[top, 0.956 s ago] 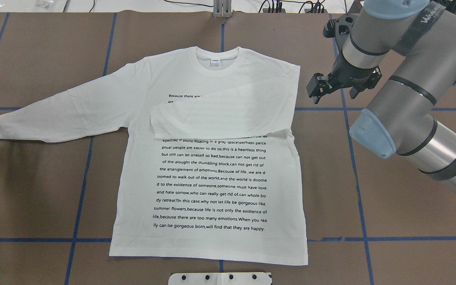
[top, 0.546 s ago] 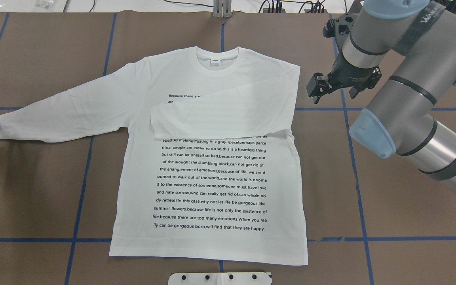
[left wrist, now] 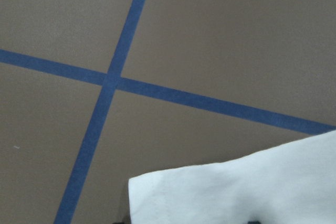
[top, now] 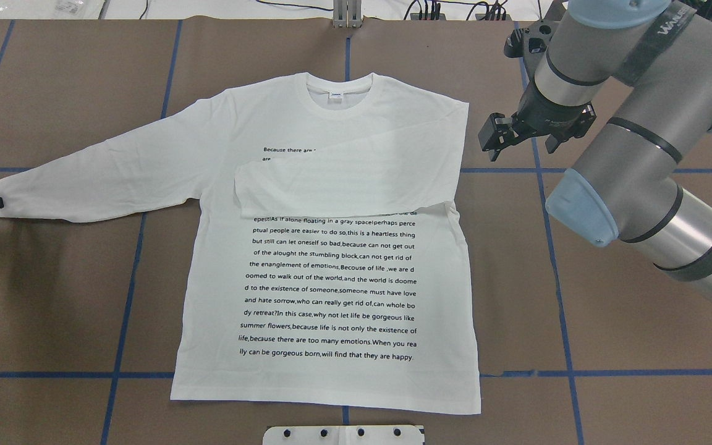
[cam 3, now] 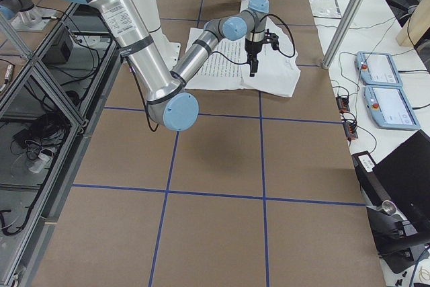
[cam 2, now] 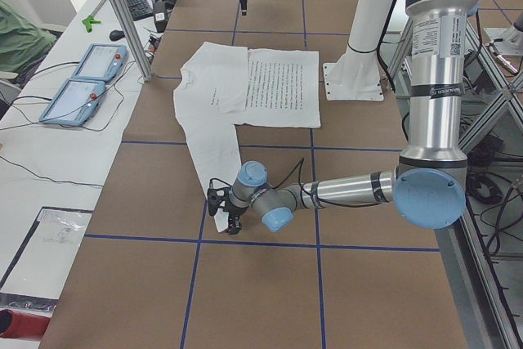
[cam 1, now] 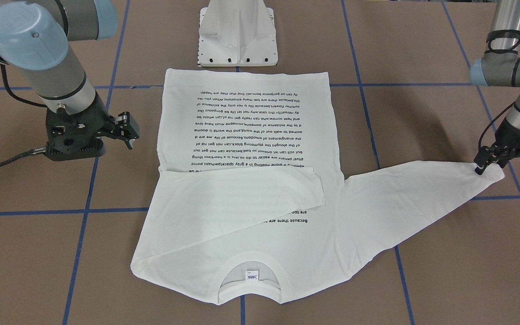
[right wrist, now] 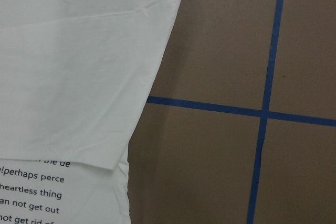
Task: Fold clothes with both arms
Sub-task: 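Grasp the other sleeve cuff with the left gripper, then fold the held sleeve across the shirt chest with the left gripper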
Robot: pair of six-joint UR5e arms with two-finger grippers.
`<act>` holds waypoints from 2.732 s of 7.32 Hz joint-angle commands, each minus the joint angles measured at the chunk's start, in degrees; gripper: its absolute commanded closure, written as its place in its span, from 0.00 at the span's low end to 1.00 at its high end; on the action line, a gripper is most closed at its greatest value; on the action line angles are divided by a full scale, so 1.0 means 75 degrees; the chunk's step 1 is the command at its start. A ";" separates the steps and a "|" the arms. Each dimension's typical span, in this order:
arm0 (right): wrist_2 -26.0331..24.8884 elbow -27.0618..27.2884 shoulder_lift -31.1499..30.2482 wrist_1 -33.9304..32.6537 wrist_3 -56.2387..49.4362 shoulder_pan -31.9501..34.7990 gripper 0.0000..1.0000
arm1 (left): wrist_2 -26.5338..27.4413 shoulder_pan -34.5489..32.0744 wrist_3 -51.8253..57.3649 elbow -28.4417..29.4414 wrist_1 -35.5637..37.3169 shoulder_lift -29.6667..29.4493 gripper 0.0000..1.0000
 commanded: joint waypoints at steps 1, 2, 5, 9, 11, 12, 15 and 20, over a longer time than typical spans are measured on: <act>-0.0008 0.0000 -0.0005 0.0000 -0.0017 0.0001 0.00 | -0.0054 0.0009 -0.0001 -0.0109 -0.0004 0.0010 0.52; -0.0008 -0.0012 -0.0017 0.0000 -0.0064 0.0001 0.00 | -0.0054 -0.0003 -0.0001 -0.0272 0.0019 0.0021 0.52; -0.0008 -0.0023 -0.0028 0.0000 -0.0088 0.0013 0.00 | -0.0054 -0.0003 -0.0013 -0.0518 0.0101 0.0068 0.56; -0.0008 -0.0047 -0.0029 0.0000 -0.0065 0.0001 0.00 | -0.0031 -0.0003 0.0010 -0.0473 0.0101 0.0115 0.56; -0.0008 -0.0035 -0.0017 0.0000 0.0006 -0.0010 0.00 | -0.0030 -0.0003 0.0022 -0.0426 0.0101 0.0115 0.59; -0.0008 -0.0035 -0.0017 0.0000 0.0006 -0.0010 0.00 | -0.0019 -0.0003 0.0022 -0.0426 0.0101 0.0127 0.70; -0.0008 -0.0047 -0.0017 0.0000 0.0006 -0.0010 0.00 | -0.0030 -0.0050 0.0022 -0.0496 0.0101 0.0162 1.00; 0.0016 0.0128 -0.0400 0.0453 -0.0111 0.0083 0.00 | -0.1073 -0.0074 -0.0791 -0.3954 0.3308 0.0142 1.00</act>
